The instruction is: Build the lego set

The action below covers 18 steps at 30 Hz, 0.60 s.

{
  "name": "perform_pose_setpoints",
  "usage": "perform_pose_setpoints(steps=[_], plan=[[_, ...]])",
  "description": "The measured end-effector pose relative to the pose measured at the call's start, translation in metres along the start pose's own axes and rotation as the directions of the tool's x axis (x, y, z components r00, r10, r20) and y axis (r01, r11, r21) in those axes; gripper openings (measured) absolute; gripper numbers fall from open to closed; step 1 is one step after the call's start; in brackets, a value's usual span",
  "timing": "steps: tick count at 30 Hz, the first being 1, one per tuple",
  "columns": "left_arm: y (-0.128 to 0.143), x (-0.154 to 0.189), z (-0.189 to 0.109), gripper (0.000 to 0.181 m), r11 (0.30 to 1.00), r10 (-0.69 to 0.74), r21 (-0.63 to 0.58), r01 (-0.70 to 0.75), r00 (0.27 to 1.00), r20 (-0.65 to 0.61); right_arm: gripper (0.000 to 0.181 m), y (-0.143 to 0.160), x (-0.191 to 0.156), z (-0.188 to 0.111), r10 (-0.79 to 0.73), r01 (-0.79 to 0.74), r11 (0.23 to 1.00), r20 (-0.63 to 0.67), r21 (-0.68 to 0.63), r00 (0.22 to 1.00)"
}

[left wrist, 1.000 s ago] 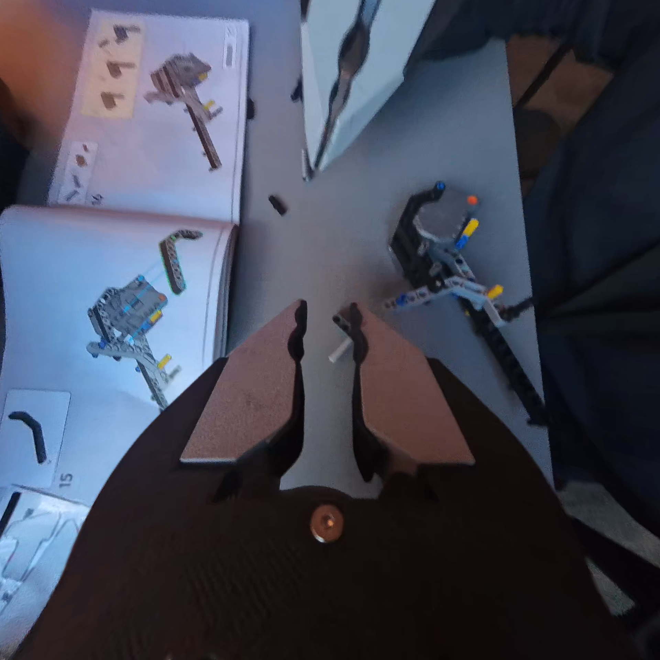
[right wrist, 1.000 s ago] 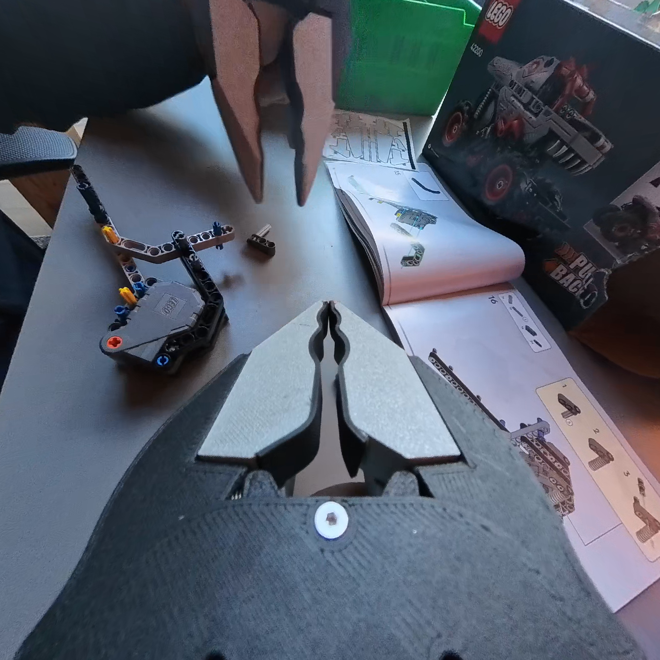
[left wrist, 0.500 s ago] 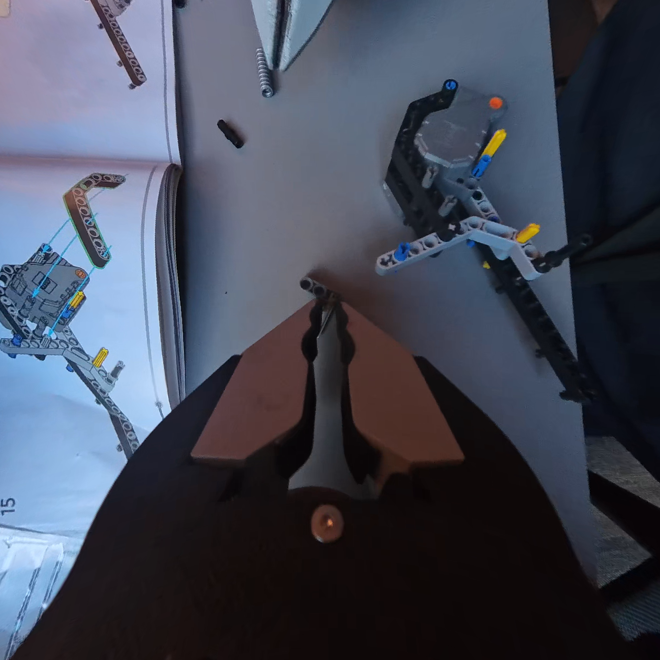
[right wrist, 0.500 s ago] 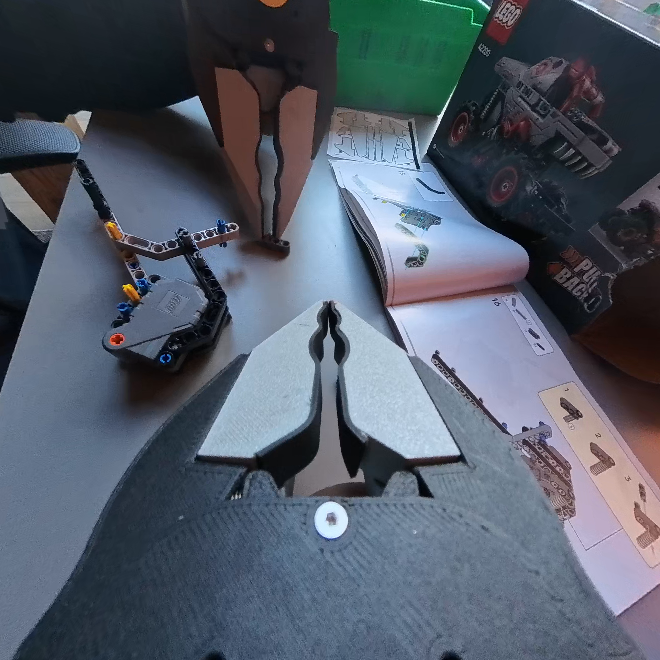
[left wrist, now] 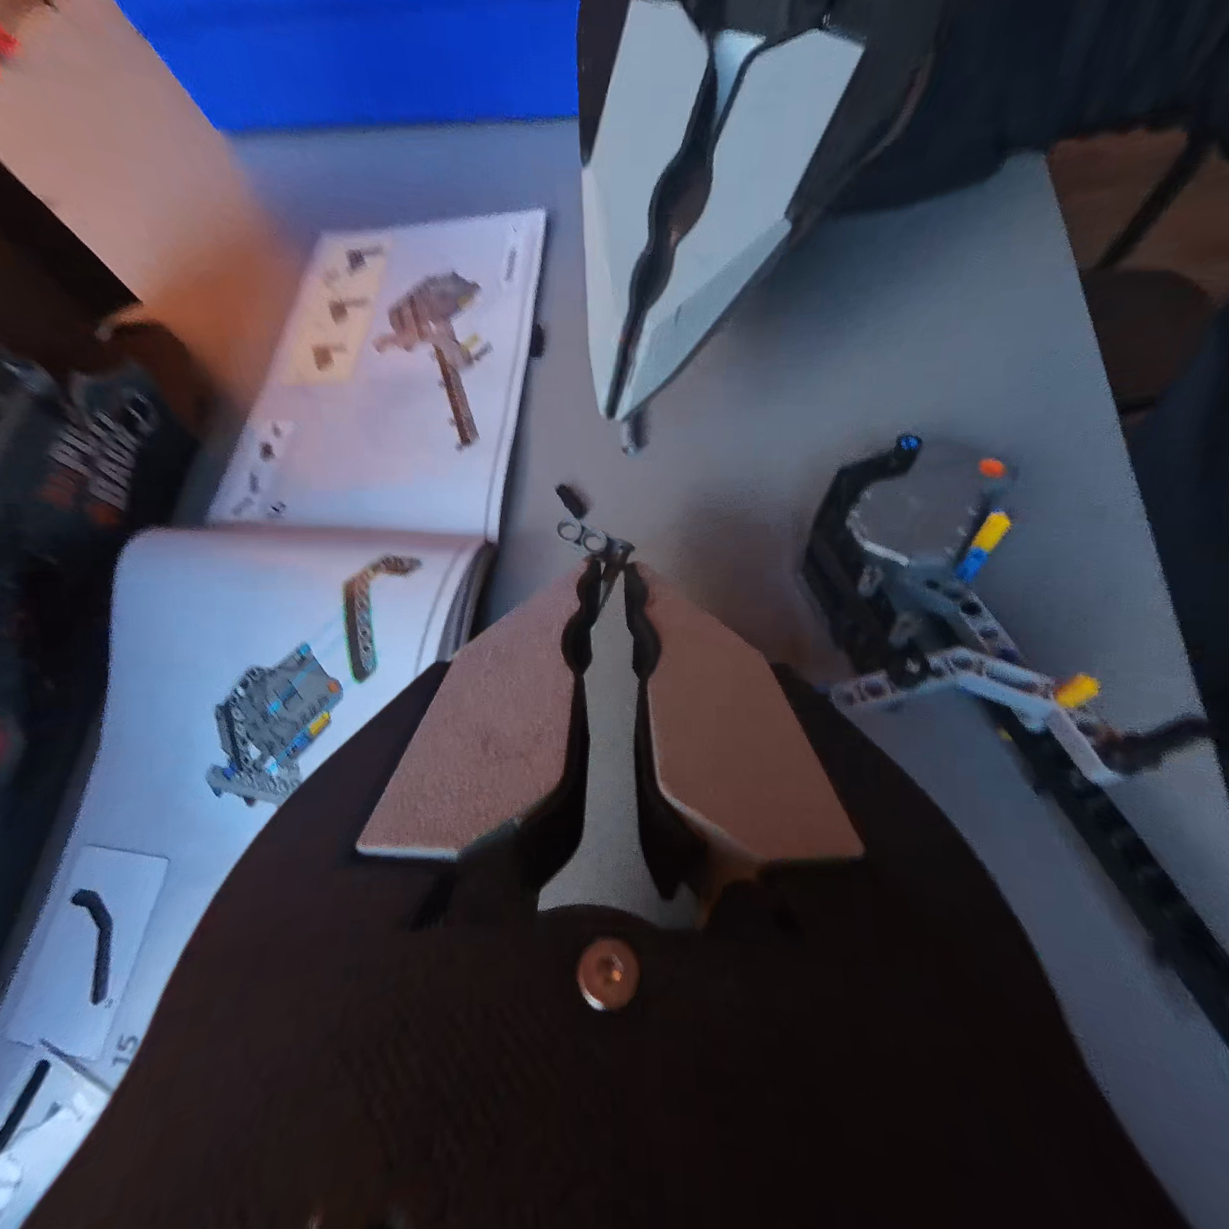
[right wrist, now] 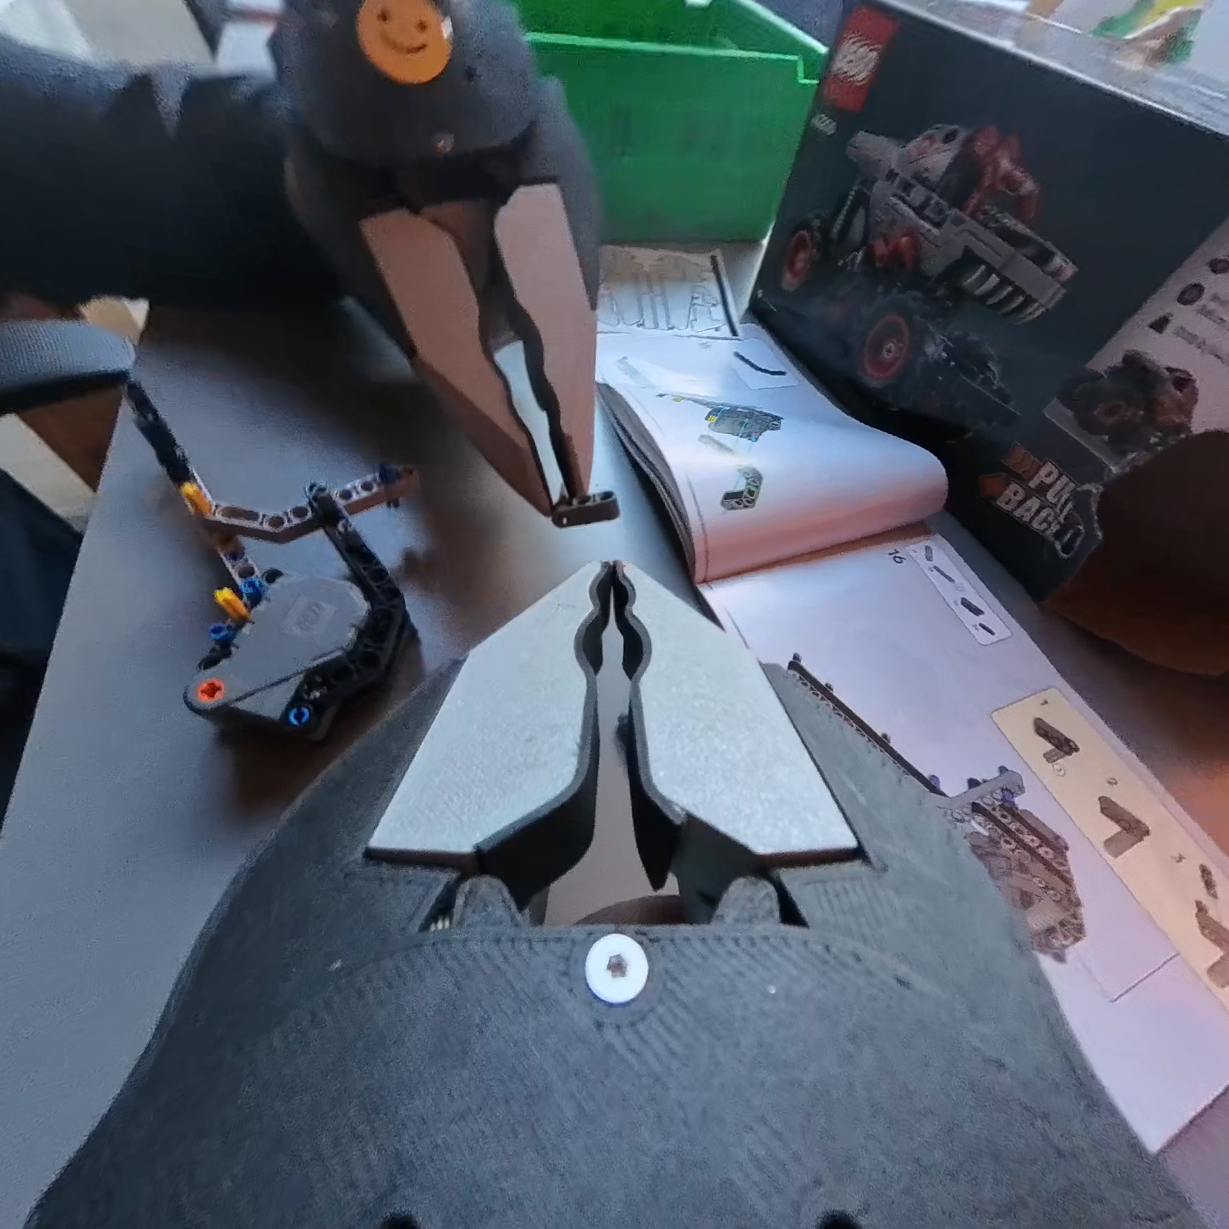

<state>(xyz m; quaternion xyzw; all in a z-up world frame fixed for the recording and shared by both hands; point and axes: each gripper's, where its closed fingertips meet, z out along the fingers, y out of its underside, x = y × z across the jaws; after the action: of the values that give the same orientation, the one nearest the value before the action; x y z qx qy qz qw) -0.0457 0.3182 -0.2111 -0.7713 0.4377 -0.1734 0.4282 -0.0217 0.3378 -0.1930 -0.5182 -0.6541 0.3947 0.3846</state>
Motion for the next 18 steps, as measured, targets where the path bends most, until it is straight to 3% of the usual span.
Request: perform_pose_setpoints(steps=[8, 18], plan=[[-0.03, -0.017, 0.003, 0.005, 0.988, 0.064, 0.121, -0.091, 0.975, 0.214, 0.015, -0.018, -0.002, -0.002, 0.223, -0.235, 0.967, 0.12, 0.102, 0.967], [-0.042, -0.018, 0.006, 0.005, 0.976, 0.077, 0.173, -0.135, 0.949, 0.305, 0.014, -0.022, 0.005, 0.004, 0.227, -0.229, 0.966, 0.031, 0.122, 0.973]])
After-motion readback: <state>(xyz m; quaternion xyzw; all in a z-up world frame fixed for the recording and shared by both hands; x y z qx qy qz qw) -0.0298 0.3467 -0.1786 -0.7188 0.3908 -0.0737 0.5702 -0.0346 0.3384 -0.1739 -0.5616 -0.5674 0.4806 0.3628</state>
